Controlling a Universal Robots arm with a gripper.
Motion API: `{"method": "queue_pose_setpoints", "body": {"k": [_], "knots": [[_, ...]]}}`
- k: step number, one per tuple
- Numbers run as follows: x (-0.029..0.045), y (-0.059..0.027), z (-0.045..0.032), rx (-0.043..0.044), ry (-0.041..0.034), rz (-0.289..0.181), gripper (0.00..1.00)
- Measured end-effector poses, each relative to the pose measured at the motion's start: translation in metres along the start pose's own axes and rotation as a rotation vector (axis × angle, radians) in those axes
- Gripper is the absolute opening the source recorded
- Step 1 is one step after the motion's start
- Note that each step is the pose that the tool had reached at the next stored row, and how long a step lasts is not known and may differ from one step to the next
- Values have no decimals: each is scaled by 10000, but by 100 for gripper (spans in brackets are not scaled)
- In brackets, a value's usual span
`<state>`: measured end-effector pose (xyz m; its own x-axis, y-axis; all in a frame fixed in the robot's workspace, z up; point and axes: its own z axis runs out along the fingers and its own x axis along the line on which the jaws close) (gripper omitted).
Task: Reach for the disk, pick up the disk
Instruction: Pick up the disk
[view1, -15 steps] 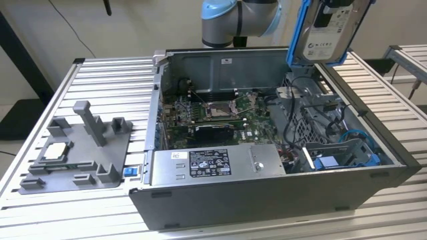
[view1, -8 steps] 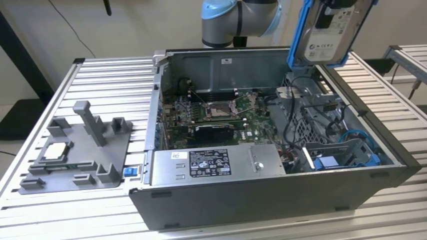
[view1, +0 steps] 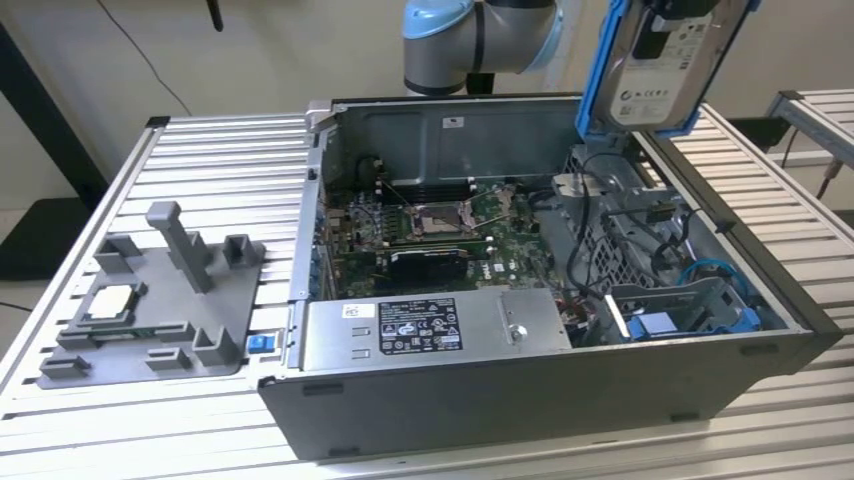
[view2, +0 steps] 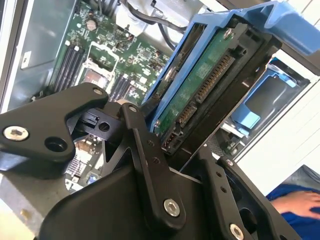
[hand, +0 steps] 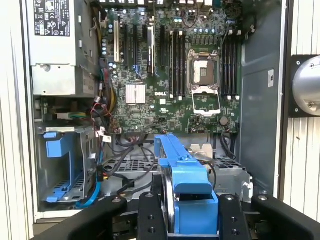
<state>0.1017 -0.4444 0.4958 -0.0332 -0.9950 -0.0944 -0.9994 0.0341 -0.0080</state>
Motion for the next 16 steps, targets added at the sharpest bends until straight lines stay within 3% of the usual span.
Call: {"method": "queue_pose_setpoints", "body": {"k": [6, 16], "knots": [[86, -3, -8, 0, 0, 0, 0], [374, -13, -32, -1, 1, 0, 0]]}}
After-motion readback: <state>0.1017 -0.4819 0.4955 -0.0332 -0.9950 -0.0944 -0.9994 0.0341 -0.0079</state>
